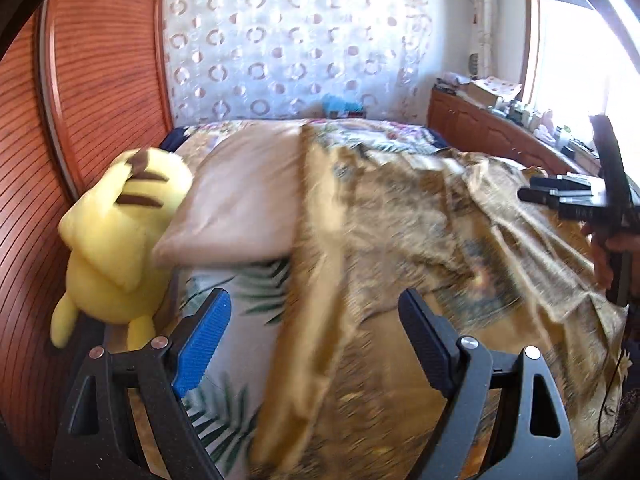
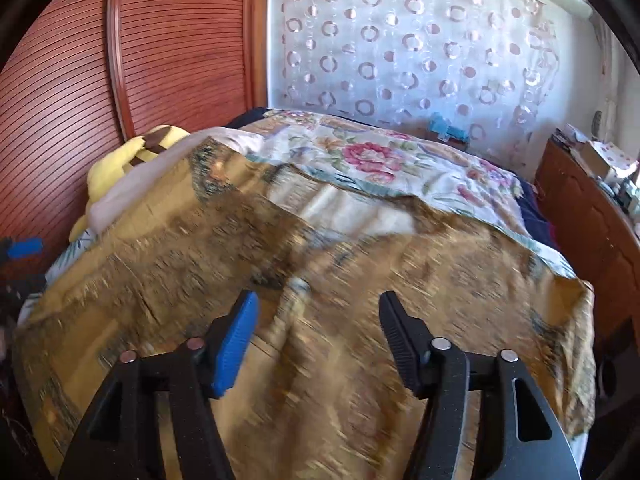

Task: Fold small clothes
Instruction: 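Move the right gripper to the shirt's other side edge and grasp it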

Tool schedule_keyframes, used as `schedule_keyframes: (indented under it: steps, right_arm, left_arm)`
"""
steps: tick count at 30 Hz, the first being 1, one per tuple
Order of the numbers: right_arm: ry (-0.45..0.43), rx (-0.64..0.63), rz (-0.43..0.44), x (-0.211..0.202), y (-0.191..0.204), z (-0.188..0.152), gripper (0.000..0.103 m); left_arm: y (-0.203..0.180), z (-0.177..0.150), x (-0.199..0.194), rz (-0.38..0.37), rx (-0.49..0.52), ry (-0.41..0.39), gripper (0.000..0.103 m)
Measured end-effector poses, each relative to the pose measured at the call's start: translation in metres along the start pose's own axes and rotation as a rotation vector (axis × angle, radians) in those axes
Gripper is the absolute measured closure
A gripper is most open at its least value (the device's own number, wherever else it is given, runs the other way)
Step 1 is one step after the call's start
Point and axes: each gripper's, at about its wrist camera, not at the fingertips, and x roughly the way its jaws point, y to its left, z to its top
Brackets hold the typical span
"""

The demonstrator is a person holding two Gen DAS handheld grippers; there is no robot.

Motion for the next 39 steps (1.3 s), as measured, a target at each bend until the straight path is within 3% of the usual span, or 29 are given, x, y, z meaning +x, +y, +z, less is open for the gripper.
schedule_keyframes:
  steps: [6, 13, 23, 31, 39]
  right_arm:
    - [0.019, 0.046, -0.055, -0.022, -0.03, -0.014, 0.033]
    - [0.062, 0.1, -0.1, -0.029, -0.07, -0.037, 0.033]
    - [0.038, 0.219, -0.134, -0.073, -0.125, -0.061, 0.033]
    - [0.059, 0.31, -0.178, -0.088, -0.167, -0.079, 0.033]
    - [0.1, 0.356, -0.158, -0.088, -0.178, -0.075, 0.033]
  left_arm:
    - [-0.038, 0.029, 0.026, -0.073, 0.033, 0.0, 0.017]
    - [-0.084, 0.052, 0.071, -0.117, 0.071, 0.052, 0.017]
    - [-0.154, 0.081, 0.114, -0.177, 0.186, 0.115, 0.017]
    - [-0.186, 0.088, 0.133, -0.206, 0.259, 0.15, 0.017]
    - [-0.2, 0.076, 0.155, -0.209, 0.32, 0.217, 0.016]
